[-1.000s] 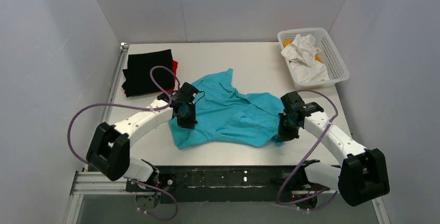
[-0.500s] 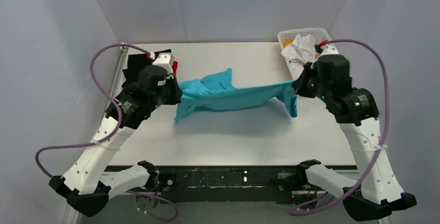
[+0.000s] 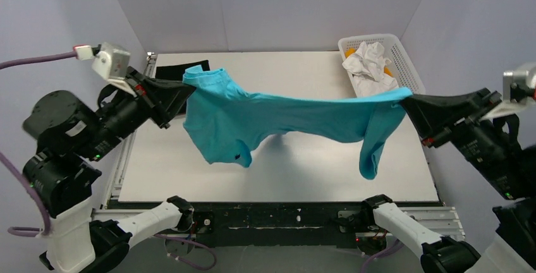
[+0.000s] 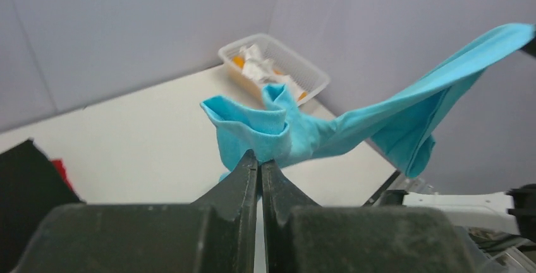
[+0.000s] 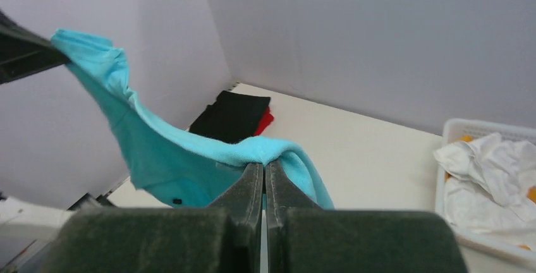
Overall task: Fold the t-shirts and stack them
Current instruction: Flatten out the tshirt
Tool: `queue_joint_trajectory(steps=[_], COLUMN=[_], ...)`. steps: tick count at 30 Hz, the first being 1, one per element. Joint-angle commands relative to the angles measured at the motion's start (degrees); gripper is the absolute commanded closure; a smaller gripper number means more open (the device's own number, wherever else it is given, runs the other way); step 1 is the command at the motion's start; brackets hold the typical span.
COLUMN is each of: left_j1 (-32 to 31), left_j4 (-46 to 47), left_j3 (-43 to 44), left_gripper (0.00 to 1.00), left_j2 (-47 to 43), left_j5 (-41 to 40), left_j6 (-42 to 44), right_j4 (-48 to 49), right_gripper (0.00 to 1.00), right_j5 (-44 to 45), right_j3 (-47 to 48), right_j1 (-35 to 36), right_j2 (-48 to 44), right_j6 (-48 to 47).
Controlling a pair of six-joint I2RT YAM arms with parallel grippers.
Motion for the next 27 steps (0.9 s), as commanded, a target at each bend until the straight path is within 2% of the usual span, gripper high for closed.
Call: queue_joint_trajectory(steps=[1, 5, 9, 12, 15, 17, 18, 20, 22, 24, 26, 27], left_j1=[-0.26, -0.26, -0.26, -0.26, -0.26, 0.41, 1.43, 5.12, 8.96, 11.51, 12.71, 13.09], left_j4=[1.12, 1.06, 1.57, 1.91, 2.61, 4.27, 4.9, 4.18, 3.76, 5.17, 7.93, 7.13], left_j3=[9.59, 16.11, 17.45, 16.29, 13.44, 9.71, 7.69, 3.84, 0.41, -2.0, -2.38, 0.17], left_gripper=[1.0, 1.0, 1.0, 1.0, 1.0, 1.0, 1.0, 1.0, 0.99, 0.91, 0.74, 0.67], left_j2=[1.4, 4.63, 8.85, 13.15, 18.89, 23.19, 25.52, 31.22, 37.13, 44.11, 52.61, 57.43], left_j5=[13.88, 14.35, 8.49, -0.65, -16.74, -24.52, -26.57, -24.49, -21.71, -19.75, -20.25, -20.69], left_j6=[-0.01, 0.53, 2.74, 6.52, 11.45, 15.6, 16.75, 14.6, 9.53, 7.69, 7.48, 6.92], right_j4=[4.18, 6.78, 7.79, 7.34, 6.1, 5.54, 5.61, 6.01, 8.17, 12.41, 15.77, 18.13], right_gripper=[0.99, 0.99, 0.99, 0.99, 0.99, 0.99, 0.99, 0.99, 0.99, 0.99, 0.99, 0.99], right_j5=[-14.09, -18.61, -15.15, -6.77, 6.47, 17.41, 21.64, 27.16, 25.12, 19.99, 16.53, 16.47], right_j3=[-3.38, -6.29, -8.73, -12.38, -19.07, -24.93, -28.33, -34.13, -38.93, -41.94, -40.64, -39.13], right_j1=[0.23, 0.15, 0.14, 0.14, 0.14, 0.12, 0.14, -0.17, -2.15, -4.65, -6.56, -7.4], right_j2=[-4.85, -8.27, -8.91, -8.03, -5.36, -2.74, -1.09, 3.7, 9.7, 17.29, 26.1, 30.78], right_j6=[0.0, 1.72, 2.32, 2.93, 4.11, 6.12, 6.79, 8.18, 8.68, 7.92, 7.04, 6.29])
